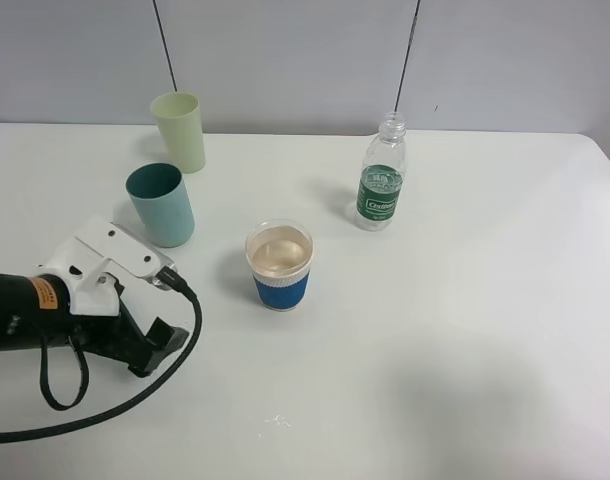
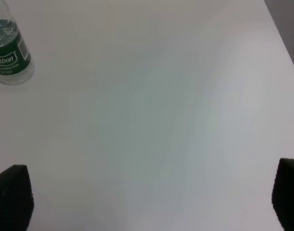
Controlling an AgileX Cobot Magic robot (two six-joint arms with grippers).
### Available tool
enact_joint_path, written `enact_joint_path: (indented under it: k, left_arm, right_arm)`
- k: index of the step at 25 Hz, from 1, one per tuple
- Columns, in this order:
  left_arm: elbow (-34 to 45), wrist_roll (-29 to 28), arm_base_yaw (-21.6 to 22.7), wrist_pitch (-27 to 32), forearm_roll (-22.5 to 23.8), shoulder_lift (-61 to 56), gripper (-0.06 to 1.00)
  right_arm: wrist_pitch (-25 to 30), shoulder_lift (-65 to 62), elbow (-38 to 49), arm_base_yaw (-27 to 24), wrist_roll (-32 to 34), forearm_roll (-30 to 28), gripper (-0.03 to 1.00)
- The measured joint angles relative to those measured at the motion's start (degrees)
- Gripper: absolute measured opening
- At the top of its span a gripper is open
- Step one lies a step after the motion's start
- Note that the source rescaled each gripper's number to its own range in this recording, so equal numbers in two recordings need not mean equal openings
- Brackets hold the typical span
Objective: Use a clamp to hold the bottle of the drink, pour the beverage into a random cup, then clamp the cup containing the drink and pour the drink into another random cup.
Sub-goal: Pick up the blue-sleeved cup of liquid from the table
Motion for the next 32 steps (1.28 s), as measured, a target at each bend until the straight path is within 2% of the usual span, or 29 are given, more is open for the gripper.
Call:
enact_joint_path:
  k: [6, 11, 15, 19, 22, 32]
  left_arm:
    - [-0.05, -8.01, 0.00, -12.88, 12.45, 6.84, 1.00]
    - [-0.09, -12.40, 0.00, -27.28, 21.58, 15.03, 1.00]
    - [-0.09, -12.66, 0.00, -40.46, 25.68, 21.64, 1.00]
    - [-0.11, -12.66, -0.01, -51.47, 26.38, 26.20, 1.00]
    - [-0.11, -12.66, -0.01, -53.20, 26.57, 29.27, 1.00]
    - [-4.45, -12.42, -0.01, -53.26, 28.84, 32.44, 1.00]
  right_arm:
    - [0.00, 0.00, 0.00, 0.00, 0.00, 0.00, 1.00]
    - [0.00, 0.00, 0.00, 0.00, 0.00, 0.00, 1.00]
    - [0.00, 0.00, 0.00, 0.00, -0.04, 0.00, 1.00]
    - [0.00, 0.00, 0.00, 0.00, -0.04, 0.00, 1.00]
    - [0.00, 0.00, 0.00, 0.00, -0.04, 0.00, 1.00]
    - [0.00, 0.00, 0.00, 0.00, -0.04, 0.00, 1.00]
